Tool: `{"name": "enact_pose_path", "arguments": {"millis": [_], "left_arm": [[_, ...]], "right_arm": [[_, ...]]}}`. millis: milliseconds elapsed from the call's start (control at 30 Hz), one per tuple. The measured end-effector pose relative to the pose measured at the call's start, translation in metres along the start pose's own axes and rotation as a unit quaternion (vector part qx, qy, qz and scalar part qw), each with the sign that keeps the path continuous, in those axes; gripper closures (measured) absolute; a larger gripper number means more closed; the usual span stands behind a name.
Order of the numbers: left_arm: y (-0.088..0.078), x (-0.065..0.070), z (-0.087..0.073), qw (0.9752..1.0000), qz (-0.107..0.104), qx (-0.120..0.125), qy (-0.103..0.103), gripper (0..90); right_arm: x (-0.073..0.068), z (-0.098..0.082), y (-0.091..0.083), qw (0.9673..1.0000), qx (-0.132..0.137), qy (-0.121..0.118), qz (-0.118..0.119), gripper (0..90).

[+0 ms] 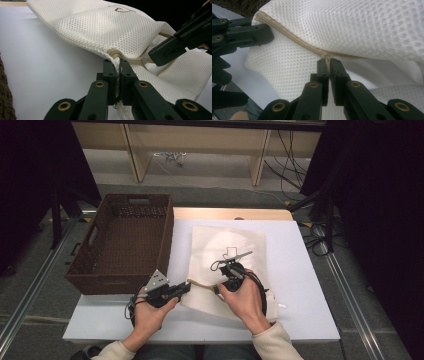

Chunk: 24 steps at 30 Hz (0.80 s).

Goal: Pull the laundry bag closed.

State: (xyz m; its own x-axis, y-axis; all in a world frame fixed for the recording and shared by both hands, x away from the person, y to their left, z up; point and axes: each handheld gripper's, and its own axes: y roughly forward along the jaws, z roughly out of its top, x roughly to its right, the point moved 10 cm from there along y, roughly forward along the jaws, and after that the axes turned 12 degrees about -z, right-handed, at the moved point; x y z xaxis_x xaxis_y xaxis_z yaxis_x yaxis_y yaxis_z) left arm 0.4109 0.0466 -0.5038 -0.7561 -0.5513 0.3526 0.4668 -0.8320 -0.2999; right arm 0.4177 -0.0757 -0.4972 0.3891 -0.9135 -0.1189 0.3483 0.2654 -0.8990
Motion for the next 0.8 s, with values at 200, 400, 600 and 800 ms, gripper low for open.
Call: {"name": "enact_pose_path", "arguments": {"millis": [200, 400, 600, 800], "left_arm": [[0.0009, 0.0005, -0.002, 1.0, 0.002, -0.003, 0.001, 85.4], [0.0006, 0.0005, -0.0033, 1.0, 0.001, -0.005, -0.001, 85.4], [0.0002, 0.001, -0.0036, 1.0, 0.001, -0.003, -0.004, 85.4], [0.001, 0.0038, -0.0039, 1.0, -0.001, 0.0, -0.009, 85.4]], "right_arm": [[0.0013, -0.0007, -0.0018, 1.0, 0.005, 0.001, 0.006, 87.4], [0.0032, -0.0023, -0.001, 1.0, 0.003, -0.002, 0.002, 87.4], [0.0038, -0.0043, 0.0, 0.9999, -0.005, 0.003, -0.01, 87.4], [0.0053, -0.0076, 0.0007, 0.9998, -0.011, 0.0, -0.017, 87.5]]}}
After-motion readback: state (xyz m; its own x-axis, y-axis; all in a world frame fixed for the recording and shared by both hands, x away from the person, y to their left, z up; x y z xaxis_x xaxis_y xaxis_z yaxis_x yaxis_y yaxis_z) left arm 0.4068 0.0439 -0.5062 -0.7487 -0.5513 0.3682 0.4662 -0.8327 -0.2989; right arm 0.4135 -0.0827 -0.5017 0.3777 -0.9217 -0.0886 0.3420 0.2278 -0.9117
